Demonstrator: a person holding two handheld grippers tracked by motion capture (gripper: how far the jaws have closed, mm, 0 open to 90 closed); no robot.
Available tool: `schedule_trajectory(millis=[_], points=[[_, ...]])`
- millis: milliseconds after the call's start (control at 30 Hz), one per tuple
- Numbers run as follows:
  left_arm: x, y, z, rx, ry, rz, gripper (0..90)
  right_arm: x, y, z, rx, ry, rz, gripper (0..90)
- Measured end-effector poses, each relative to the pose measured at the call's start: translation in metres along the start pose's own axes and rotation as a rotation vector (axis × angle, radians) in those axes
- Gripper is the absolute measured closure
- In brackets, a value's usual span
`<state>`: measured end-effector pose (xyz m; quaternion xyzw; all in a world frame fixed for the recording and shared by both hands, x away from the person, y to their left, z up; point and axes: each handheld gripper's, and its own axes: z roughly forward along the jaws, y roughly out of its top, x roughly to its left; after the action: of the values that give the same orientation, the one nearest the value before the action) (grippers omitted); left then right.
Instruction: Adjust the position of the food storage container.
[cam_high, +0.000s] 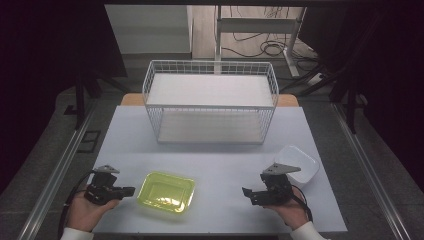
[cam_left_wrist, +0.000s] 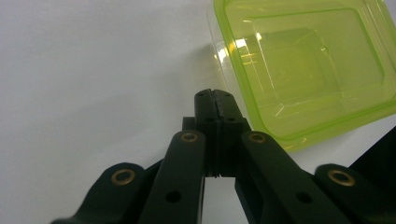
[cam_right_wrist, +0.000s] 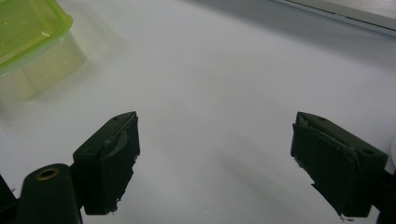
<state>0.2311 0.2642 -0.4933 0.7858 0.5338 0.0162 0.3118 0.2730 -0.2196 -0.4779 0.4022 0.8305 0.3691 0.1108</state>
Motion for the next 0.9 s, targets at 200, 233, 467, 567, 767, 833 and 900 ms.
schedule_trajectory(millis=[200, 233, 467, 567, 767, 833, 900], points=[[-0.003, 0.001, 0.005, 0.006, -0.024, 0.003, 89.4, 0.001, 0.0, 0.001, 0.01, 0.001, -0.006, 15.2], [-0.004, 0.001, 0.006, 0.008, -0.023, 0.008, 89.4, 0.002, 0.0, 0.002, 0.008, 0.002, -0.005, 15.2], [-0.007, 0.002, 0.008, 0.011, -0.02, 0.01, 89.4, 0.001, -0.001, 0.001, 0.009, -0.002, -0.005, 15.6], [-0.011, 0.004, 0.01, 0.016, -0.029, 0.014, 89.4, 0.001, -0.001, 0.001, 0.014, -0.004, -0.006, 15.6], [-0.024, 0.014, 0.019, 0.031, -0.034, 0.022, 89.3, 0.002, 0.0, 0.0, 0.011, -0.002, -0.002, 16.1], [-0.028, 0.016, 0.022, 0.034, -0.041, 0.021, 89.2, 0.002, 0.0, -0.001, 0.012, -0.004, -0.004, 16.1], [-0.029, 0.017, 0.022, 0.042, -0.044, 0.029, 89.2, 0.002, 0.0, -0.001, 0.009, -0.003, -0.002, 16.1]])
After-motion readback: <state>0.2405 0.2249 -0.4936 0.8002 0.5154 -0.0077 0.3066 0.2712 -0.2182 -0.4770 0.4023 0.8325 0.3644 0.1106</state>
